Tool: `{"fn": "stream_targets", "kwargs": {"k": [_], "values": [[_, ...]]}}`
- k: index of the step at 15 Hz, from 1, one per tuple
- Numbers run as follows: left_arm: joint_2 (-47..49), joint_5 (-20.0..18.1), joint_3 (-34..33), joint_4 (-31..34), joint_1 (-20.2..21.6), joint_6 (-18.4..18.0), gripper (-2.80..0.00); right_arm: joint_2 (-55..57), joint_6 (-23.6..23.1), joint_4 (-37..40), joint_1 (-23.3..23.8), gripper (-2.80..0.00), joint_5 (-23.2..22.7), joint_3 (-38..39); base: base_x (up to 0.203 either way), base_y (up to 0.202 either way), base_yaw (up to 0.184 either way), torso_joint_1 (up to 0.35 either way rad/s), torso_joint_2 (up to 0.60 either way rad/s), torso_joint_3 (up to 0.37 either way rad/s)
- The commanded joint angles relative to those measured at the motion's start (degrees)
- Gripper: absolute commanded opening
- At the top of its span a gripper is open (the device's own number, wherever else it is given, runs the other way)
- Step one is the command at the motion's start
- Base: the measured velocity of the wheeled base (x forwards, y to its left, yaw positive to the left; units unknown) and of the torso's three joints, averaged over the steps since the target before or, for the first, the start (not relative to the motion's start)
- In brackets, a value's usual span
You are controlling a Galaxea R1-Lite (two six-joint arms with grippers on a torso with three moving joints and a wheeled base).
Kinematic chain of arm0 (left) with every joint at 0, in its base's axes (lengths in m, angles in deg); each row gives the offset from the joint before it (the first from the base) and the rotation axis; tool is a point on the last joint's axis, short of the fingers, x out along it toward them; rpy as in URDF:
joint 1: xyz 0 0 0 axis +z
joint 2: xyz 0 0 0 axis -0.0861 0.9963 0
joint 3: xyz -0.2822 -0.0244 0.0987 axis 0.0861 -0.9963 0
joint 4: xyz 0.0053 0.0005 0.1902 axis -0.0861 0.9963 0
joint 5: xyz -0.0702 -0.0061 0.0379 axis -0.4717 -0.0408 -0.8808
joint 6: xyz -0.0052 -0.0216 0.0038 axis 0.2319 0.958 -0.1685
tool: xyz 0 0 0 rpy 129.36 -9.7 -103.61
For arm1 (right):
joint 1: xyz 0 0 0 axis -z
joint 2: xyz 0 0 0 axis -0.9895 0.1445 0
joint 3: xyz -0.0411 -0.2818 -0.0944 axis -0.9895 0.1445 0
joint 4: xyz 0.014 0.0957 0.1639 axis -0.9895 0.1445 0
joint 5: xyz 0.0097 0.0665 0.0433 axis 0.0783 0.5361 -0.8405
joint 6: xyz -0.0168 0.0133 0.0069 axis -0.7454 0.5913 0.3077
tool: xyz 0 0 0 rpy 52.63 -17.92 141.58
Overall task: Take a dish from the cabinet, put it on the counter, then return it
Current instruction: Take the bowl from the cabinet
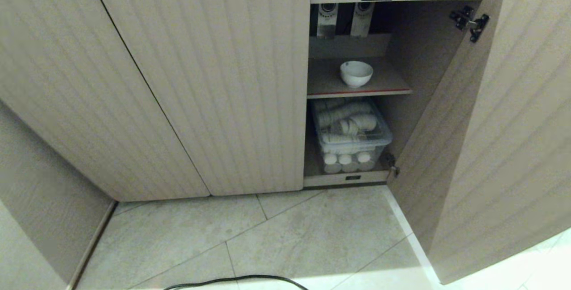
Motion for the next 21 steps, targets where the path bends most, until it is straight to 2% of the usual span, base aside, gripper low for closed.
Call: {"fn": "stream_targets", "kwargs": {"k": [1, 16, 21], "values": [[-0.02, 0.02, 0.01, -0.02, 0.01, 0.05, -2.80, 0.00, -0.03, 0.02, -0.05, -2.80, 0.00, 0.00, 0.204, 0.000, 0.002, -0.002, 0.00, 0.003], [-0.02, 0.02, 0.01, -0.02, 0.01, -0.04, -2.80, 0.00, -0.12, 0.02, -0.08, -2.80, 0.00, 0.00, 0.195, 0.000, 0.000, 0.004, 0.00, 0.002], [-0.02, 0.02, -0.06, -0.02, 0.01, -0.04, -2.80, 0.00, -0.12, 0.05, -0.08, -2.80, -0.06, 0.00, 0.074, 0.000, -0.003, 0.001, 0.00, 0.001]]}}
